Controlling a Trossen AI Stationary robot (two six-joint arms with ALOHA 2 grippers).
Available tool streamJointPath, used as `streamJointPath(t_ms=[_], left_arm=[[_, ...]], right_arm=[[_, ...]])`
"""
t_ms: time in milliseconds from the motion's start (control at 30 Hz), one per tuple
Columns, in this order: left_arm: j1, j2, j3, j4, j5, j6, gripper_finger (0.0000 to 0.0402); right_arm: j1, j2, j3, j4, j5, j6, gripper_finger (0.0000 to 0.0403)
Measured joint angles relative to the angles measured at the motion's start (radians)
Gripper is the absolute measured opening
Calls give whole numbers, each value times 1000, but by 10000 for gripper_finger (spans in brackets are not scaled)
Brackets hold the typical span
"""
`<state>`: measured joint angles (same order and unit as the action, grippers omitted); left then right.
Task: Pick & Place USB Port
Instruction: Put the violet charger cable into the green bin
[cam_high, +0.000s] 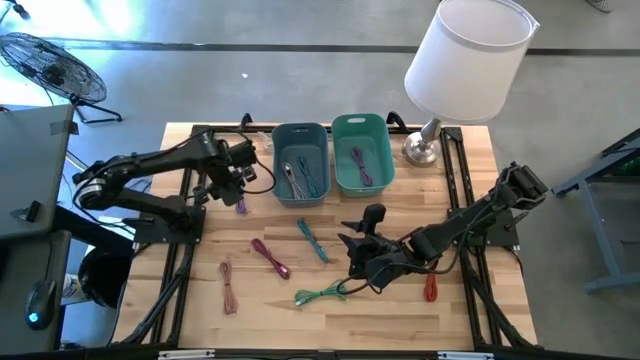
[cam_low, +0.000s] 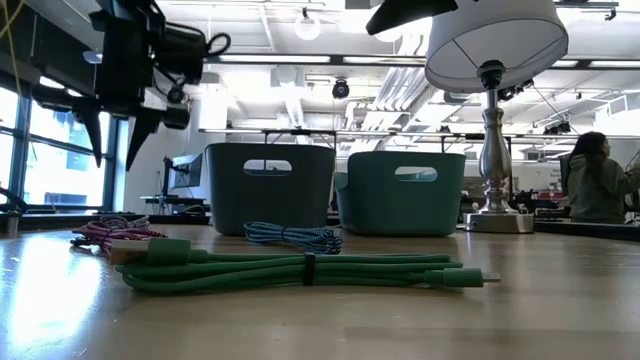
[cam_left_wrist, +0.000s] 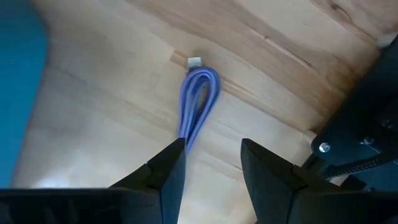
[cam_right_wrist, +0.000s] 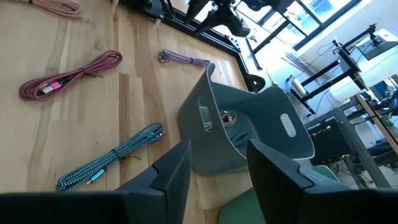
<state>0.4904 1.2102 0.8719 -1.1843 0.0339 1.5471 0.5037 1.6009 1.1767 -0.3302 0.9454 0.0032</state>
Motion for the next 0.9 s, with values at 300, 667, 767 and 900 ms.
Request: streamJointPath(t_ms=[300, 667, 767, 900], left_arm=[[0, 84, 0, 16, 1, 23, 149], [0, 130, -89, 131, -17, 45, 149], [0, 130, -123, 166, -39, 46, 149], [0, 130, -140, 221, -67, 46, 149]], right_arm=[[0, 0, 0, 0, -40, 1, 149], [0, 0, 0, -2, -77, -2, 149], [1, 0, 0, -2, -89, -3, 149], [1, 0, 0, -2, -90, -3, 149]])
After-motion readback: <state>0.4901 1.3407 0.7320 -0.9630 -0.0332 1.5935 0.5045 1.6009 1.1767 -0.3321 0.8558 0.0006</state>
